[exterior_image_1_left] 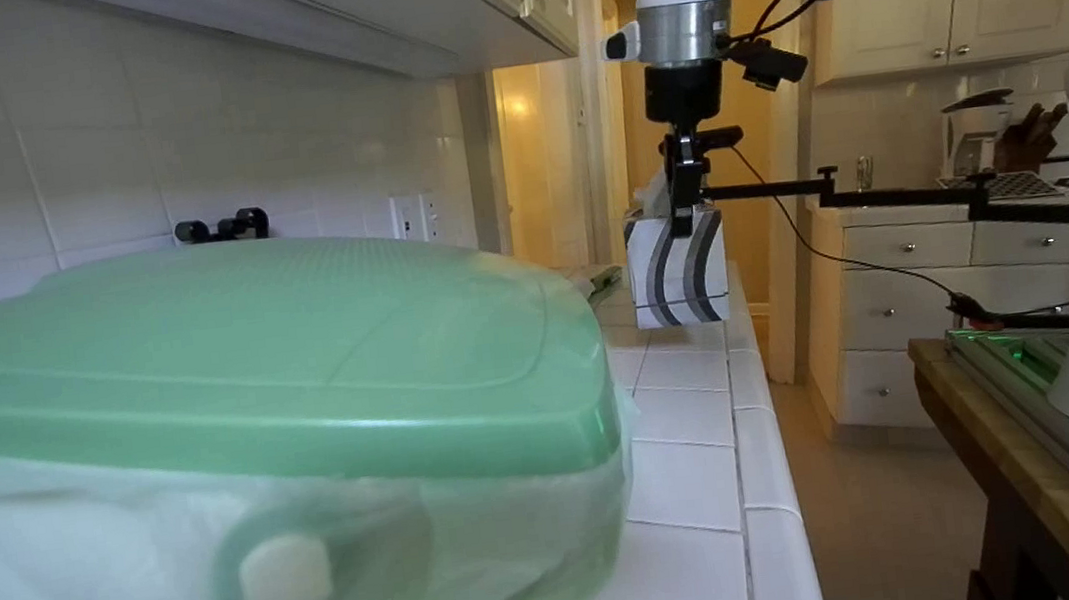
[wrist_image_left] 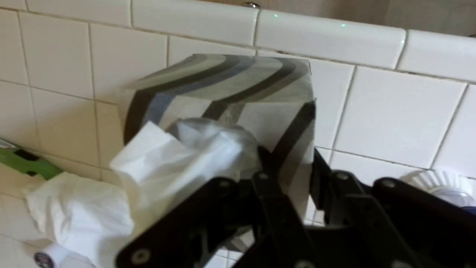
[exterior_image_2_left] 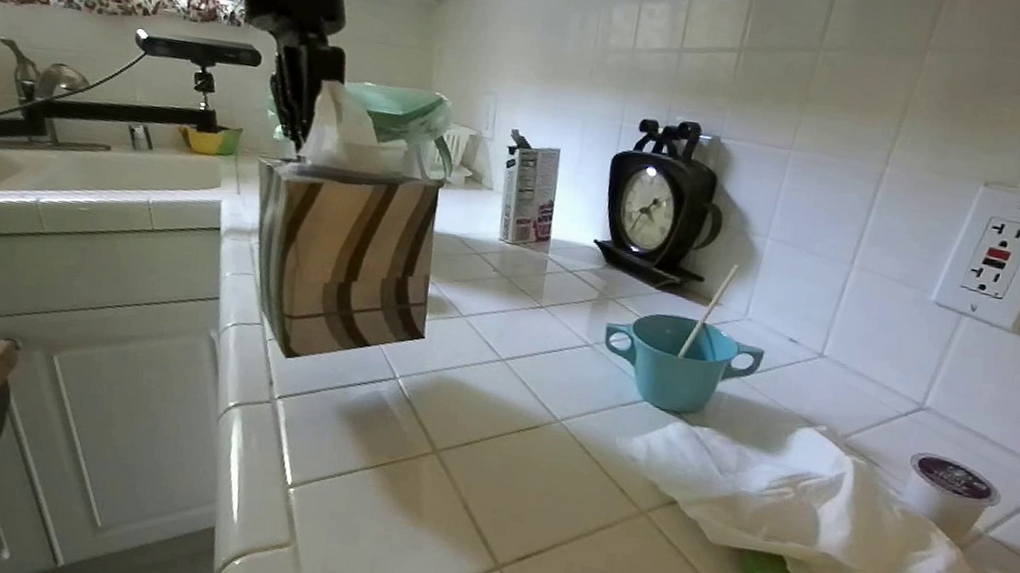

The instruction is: Move the box to the right

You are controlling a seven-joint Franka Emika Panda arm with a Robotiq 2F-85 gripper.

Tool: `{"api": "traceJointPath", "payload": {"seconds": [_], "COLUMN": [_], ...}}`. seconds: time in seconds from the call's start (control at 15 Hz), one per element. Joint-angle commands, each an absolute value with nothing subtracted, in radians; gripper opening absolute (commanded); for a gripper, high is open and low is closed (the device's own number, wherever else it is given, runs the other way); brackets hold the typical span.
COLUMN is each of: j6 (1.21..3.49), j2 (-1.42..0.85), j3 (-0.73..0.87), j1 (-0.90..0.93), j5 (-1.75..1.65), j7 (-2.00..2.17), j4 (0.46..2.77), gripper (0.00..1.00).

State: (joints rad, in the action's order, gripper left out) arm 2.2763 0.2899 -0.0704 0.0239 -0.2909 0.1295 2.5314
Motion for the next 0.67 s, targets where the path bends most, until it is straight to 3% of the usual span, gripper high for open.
{"api": "traceJointPath", "payload": {"seconds": [0.0,0.6], "j6": [2.340,2.554], "j2": [0.337,0.226], "j3": [-0.035,0.078], "j1": [-0.041,-0.198], "j5": [-0.317,-0.360], "j7": [0.152,0.113], "j4": [2.576,2.542], "gripper": [0.06,0.06]}}
